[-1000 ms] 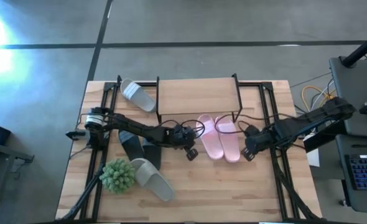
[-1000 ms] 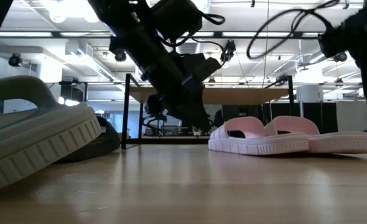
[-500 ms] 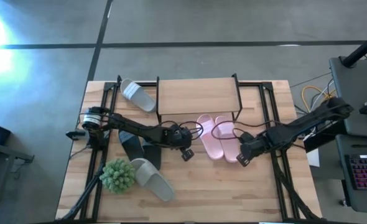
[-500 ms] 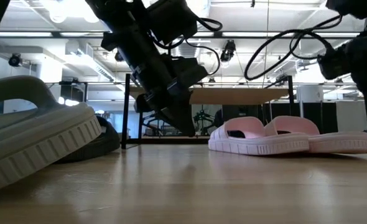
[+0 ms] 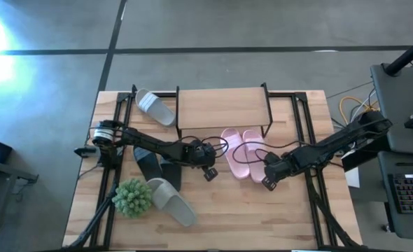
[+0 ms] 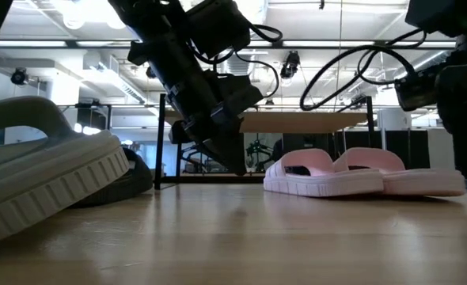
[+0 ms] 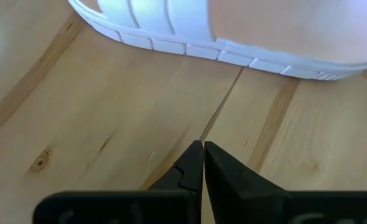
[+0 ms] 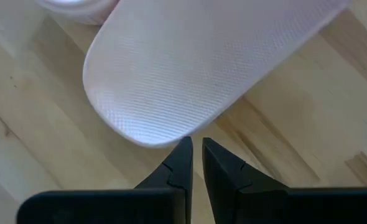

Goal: Pick and place slides into the shelf
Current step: Adjust the pink slides

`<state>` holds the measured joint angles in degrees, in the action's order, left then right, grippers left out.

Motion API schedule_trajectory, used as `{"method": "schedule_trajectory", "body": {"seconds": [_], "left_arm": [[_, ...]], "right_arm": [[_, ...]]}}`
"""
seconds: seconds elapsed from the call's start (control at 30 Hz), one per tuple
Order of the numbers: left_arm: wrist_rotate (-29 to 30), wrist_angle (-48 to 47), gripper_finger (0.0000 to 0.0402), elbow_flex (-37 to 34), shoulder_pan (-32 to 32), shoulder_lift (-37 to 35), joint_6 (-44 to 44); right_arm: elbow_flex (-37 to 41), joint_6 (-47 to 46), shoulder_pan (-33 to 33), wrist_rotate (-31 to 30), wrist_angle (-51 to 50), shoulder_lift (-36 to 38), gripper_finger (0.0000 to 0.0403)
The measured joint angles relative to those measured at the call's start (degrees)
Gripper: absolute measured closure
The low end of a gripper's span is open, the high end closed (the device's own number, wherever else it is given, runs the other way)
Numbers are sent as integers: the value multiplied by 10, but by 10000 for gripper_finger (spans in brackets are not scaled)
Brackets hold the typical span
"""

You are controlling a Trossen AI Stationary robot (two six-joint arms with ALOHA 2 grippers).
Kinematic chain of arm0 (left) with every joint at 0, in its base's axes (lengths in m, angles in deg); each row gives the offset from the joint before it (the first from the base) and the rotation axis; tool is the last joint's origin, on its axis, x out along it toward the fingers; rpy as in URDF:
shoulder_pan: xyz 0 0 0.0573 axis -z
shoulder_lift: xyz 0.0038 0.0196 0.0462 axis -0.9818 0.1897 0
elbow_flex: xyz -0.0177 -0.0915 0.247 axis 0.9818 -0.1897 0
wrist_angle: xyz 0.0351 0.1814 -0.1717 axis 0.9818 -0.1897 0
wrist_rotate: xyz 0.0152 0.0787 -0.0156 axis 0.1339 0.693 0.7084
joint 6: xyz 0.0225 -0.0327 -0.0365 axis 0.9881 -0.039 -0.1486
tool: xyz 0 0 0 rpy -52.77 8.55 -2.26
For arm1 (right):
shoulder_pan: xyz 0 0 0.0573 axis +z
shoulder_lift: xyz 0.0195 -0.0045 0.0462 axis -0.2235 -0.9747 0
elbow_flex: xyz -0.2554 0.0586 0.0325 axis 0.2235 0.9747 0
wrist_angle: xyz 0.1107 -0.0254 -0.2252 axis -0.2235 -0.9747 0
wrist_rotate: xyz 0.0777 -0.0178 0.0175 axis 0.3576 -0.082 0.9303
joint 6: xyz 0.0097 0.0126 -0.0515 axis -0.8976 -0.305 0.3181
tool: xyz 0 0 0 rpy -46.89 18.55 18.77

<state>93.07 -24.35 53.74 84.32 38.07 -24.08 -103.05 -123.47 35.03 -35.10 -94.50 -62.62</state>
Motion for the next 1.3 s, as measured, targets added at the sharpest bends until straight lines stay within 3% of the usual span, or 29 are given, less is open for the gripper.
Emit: {"method": "schedule_trajectory", "body": {"seconds": [0.47, 0.87, 1.3], "left_arm": [[0, 0, 402, 0, 0, 0, 0], [0, 0, 402, 0, 0, 0, 0], [0, 0, 402, 0, 0, 0, -2]], "right_arm": [[-4, -20, -3, -110, 21, -9, 375], [-4, -16, -4, -116, 21, -10, 374], [-6, 5, -4, -179, 59, -10, 374]]}}
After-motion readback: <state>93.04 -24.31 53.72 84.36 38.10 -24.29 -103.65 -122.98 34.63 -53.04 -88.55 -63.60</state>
